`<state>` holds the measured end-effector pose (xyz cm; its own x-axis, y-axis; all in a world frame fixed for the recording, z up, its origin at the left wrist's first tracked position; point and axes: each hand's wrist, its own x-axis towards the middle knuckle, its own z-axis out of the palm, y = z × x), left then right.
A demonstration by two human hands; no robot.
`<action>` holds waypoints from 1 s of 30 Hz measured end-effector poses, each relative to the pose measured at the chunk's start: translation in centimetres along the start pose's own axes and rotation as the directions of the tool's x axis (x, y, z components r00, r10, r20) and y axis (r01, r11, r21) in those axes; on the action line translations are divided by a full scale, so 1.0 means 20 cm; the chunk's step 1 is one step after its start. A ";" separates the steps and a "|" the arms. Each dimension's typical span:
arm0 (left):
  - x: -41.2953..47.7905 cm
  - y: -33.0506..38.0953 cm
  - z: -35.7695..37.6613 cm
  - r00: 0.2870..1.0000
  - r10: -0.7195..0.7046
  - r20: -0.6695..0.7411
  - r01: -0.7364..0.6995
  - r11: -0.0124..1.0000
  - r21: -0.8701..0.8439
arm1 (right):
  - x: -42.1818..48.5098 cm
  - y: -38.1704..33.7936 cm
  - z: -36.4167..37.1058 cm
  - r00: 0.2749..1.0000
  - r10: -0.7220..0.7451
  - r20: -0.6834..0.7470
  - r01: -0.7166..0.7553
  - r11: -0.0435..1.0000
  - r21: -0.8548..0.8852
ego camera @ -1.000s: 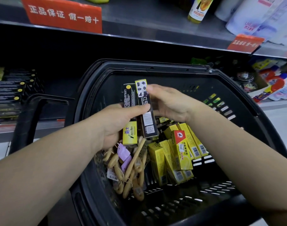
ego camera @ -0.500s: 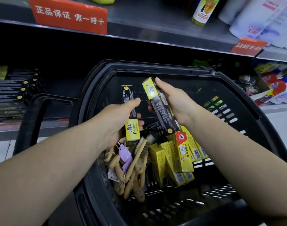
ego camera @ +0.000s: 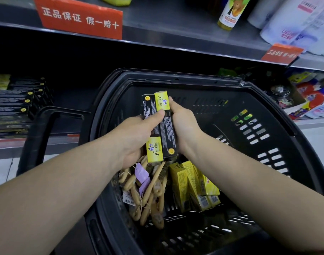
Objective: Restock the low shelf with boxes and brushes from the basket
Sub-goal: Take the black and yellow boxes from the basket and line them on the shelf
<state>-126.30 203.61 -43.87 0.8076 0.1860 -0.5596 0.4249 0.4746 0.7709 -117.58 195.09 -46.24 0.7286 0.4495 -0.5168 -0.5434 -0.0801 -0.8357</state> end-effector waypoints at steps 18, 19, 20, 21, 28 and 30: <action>0.04 0.00 -0.05 0.975 0.029 -0.223 -0.024 0.999 0.024 | -0.01 -0.31 -0.56 0.876 0.136 0.462 0.223 0.736 -0.639; 0.05 -0.01 -0.05 0.977 0.031 -0.212 -0.022 0.999 0.047 | -0.01 -0.32 -0.58 0.865 0.152 0.478 0.217 0.746 -0.630; 0.05 -0.02 -0.05 0.982 0.032 -0.185 -0.016 0.996 0.089 | -0.02 -0.33 -0.59 0.851 0.175 0.496 0.209 0.752 -0.625; 0.04 -0.02 -0.04 0.990 0.018 -0.141 0.002 0.990 0.141 | -0.02 -0.33 -0.59 0.839 0.194 0.508 0.200 0.758 -0.621; -0.01 -0.03 0.00 0.982 -0.120 0.144 0.080 0.964 0.254 | 0.02 -0.22 -0.36 0.881 0.072 0.468 0.217 0.818 -0.533; 0.00 -0.04 -0.01 0.987 -0.089 0.134 0.047 0.957 0.286 | 0.03 -0.17 -0.32 0.890 0.050 0.453 0.182 0.872 -0.454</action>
<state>-126.76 203.46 -44.47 0.8144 0.0259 -0.5797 0.5615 0.2169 0.7985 -112.67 189.95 -44.99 0.4325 0.7990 -0.4178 -0.1516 -0.3923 -0.9072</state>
